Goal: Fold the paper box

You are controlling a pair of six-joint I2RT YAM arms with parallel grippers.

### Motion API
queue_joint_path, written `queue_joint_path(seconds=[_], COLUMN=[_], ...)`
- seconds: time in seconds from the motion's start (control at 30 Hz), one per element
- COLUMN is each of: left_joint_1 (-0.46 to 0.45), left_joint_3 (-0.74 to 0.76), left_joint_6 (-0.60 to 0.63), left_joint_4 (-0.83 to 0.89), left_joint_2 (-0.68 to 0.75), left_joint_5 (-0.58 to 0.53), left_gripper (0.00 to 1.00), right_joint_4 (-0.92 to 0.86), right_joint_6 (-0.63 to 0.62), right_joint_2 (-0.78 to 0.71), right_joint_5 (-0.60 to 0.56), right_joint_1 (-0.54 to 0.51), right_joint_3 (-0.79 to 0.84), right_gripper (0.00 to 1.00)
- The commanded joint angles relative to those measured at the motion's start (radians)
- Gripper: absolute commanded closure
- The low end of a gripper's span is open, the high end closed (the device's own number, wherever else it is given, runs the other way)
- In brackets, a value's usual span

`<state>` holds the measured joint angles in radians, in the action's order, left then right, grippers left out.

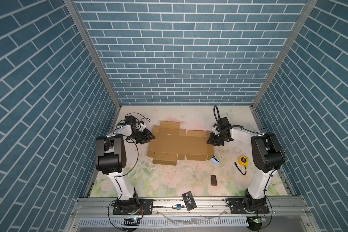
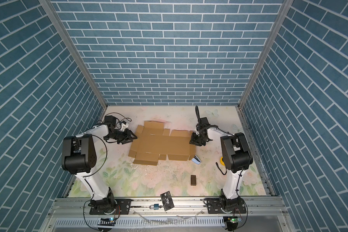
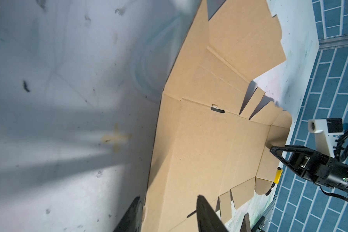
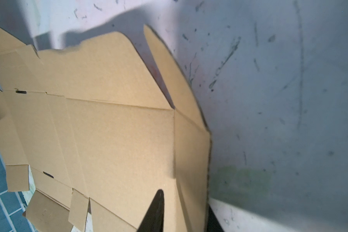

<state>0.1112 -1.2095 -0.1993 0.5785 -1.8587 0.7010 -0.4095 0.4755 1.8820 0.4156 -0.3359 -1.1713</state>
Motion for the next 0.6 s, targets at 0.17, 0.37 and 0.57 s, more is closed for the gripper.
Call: queue_joint_path(seconds=[0.17, 0.37, 0.57], left_joint_1=[0.002, 0.002, 0.002], left_joint_3=[0.020, 0.018, 0.021], left_joint_6=[0.012, 0.022, 0.028], left_joint_4=[0.008, 0.015, 0.014], left_joint_2=[0.012, -0.001, -0.001], left_joint_5=[-0.028, -0.060, -0.073], left_gripper=[0.63, 0.70, 0.83], right_joint_4=[0.020, 0.000, 0.018], right_joint_6=[0.044, 0.029, 0.025], right_joint_2=[0.009, 0.016, 0.014], right_joint_5=[0.028, 0.025, 0.028], right_joint_1=[-0.012, -0.012, -0.012], right_joint_3=[-0.010, -0.021, -0.007], right_gripper=[0.73, 0.73, 0.73])
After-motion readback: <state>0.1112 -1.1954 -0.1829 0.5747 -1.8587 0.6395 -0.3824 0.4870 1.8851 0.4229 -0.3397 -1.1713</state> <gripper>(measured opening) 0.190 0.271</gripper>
